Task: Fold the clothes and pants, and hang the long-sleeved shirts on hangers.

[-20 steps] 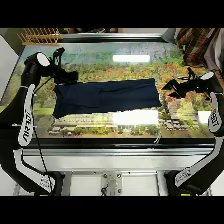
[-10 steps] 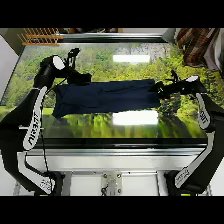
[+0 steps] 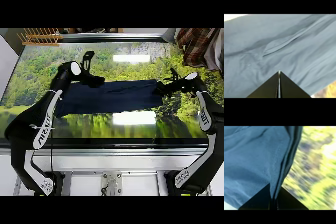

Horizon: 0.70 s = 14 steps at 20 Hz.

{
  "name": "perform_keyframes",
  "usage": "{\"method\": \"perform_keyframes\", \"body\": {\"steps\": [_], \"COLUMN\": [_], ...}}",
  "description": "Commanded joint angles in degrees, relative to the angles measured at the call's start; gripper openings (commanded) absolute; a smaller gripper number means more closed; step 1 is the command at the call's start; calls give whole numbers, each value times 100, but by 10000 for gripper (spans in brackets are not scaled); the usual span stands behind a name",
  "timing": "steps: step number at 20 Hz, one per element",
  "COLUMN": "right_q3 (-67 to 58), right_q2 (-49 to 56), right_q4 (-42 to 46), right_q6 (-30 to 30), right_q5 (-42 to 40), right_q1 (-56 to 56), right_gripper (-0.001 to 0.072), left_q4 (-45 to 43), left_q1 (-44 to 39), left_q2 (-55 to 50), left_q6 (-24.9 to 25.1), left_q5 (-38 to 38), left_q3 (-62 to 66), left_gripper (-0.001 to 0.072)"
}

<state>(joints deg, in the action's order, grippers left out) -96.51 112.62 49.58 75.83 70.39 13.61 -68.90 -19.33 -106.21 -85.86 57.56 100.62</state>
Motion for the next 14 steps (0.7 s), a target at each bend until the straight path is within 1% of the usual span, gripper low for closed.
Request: {"method": "perform_keyframes", "body": {"steps": [1,3,5,8,10,14], "right_q3": [-7,-7,-28,-391,-824,-1600], "right_q2": [-774,-1276,-1707,-1998,-2013,-2013], "right_q4": [1141,1528,1836,1904,1902,1902], "right_q6": [345,529,706,872,951,997], "right_q5": [404,540,708,1172,1456,1513], "right_q1": [214,249,192,35,-157,-691], "right_gripper": [13,13,12,12,12,13], "left_q4": [15,37,356,756,767,763], "left_q1": [-426,-678,-894,-1121,-1231,-1362], "left_q2": [-474,-916,-1368,-1912,-1967,-1963], "left_q6": [-15,-59,-55,-52,-55,-50], "left_q5": [-238,-129,-76,-15,-192,-229], "left_q3": [179,664,1228,1832,1655,1386], "left_gripper": [10,10,10,10,10,10]}}
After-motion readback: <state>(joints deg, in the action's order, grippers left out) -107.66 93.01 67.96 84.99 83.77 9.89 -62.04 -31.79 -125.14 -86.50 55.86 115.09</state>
